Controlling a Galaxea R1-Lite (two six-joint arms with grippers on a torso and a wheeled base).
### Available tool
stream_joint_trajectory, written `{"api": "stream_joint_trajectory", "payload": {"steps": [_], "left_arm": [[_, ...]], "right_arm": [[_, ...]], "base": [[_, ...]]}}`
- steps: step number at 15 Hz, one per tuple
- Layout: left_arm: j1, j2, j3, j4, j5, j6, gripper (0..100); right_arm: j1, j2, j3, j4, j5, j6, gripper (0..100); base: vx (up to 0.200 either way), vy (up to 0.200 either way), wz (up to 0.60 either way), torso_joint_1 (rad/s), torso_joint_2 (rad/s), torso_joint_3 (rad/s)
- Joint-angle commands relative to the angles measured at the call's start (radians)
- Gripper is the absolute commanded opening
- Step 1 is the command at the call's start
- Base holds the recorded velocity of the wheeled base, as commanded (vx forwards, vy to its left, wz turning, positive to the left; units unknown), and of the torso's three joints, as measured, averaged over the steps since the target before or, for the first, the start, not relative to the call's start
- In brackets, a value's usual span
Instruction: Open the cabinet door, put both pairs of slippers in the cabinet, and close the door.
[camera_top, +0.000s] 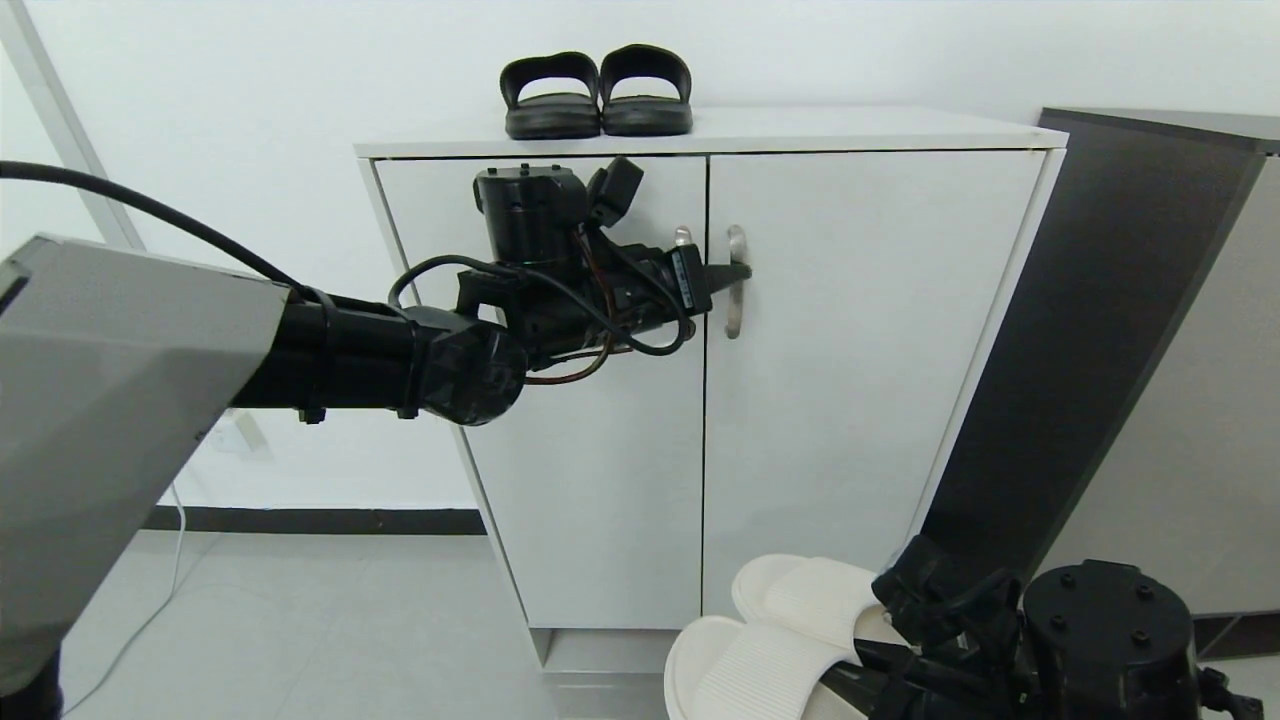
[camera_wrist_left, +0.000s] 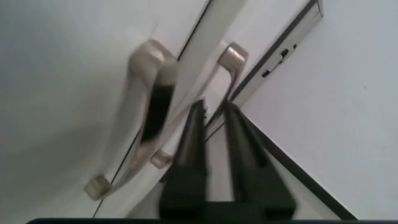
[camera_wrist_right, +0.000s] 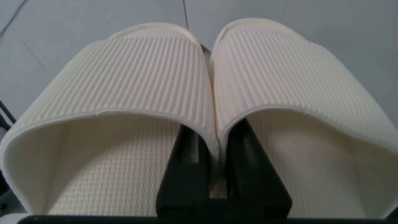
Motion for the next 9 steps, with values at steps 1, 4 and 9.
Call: {"api": "stream_joint_trajectory", "payload": {"steps": [1, 4, 9], "left_arm": [[-0.014, -0.075, 0.089, -0.007, 0.017, 0.007, 0], [-0.034, -0.188, 0.253, -0.056, 0.027, 0.044, 0], [-0.082, -0.382, 0.455, -0.07, 0.03, 0.053, 0]], "right_arm": [[0.0, -0.003, 0.003, 0.0, 0.016, 0.0, 0], [0.005, -0.009, 0.015, -0.013, 0.045, 0.0, 0], [0.023, -0.003, 0.047, -0.086, 0.073, -0.002, 0]], "base": [[0.0, 0.0, 0.0, 0.0, 0.0, 0.0], [0.0, 0.0, 0.0, 0.0, 0.0, 0.0], [0.0, 0.0, 0.0, 0.0, 0.0, 0.0]]}}
